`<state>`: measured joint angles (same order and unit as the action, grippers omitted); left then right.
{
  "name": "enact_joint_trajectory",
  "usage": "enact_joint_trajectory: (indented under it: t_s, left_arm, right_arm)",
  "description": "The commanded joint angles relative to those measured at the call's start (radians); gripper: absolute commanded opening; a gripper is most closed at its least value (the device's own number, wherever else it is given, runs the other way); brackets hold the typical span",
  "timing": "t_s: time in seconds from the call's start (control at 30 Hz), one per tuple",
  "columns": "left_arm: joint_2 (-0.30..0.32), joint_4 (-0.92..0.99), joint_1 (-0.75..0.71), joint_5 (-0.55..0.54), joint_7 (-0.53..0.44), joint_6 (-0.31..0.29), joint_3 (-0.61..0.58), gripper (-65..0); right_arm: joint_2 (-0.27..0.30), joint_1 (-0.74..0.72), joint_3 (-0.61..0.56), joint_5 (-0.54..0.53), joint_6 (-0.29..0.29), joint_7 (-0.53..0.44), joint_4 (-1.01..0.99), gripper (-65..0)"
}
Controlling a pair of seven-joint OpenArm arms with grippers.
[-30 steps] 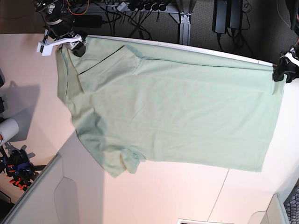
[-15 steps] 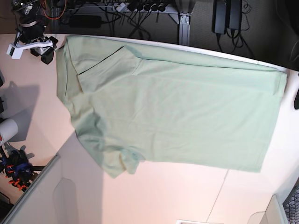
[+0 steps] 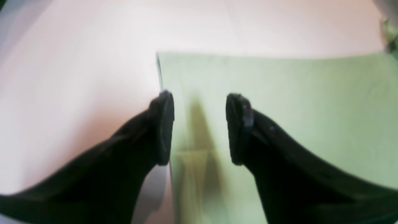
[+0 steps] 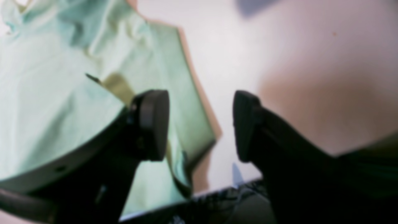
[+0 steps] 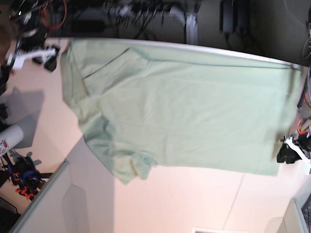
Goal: Fold the T-shirt properly
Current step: 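Grasp the shirt's side edge with both grippers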
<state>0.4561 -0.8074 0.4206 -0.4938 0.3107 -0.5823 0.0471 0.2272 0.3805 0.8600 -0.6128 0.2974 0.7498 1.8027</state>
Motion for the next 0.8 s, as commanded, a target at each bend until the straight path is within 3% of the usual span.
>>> enact_joint_trajectory:
  t_s: [0.0, 0.17, 0.77]
  left_arm:
    - [0.011, 0.061, 0.074, -0.016, -0.041, -0.005, -0.005, -34.4]
    - [-0.009, 0.282, 0.192, -0.013, -0.046, -0.005, -0.008, -34.4]
    - [-0.087, 0.316, 0.169, 0.066, -0.061, -0.003, -0.008, -36.4]
  right_arm:
    - [0.017, 0.000, 0.008, -0.011, 0.006, -0.016, 0.019, -32.0]
    - [0.016, 0.000, 0.008, -0.012, 0.006, -0.014, 0.019, -32.1]
    - [0.017, -0.001, 0.008, -0.035, 0.006, -0.012, 0.019, -32.1]
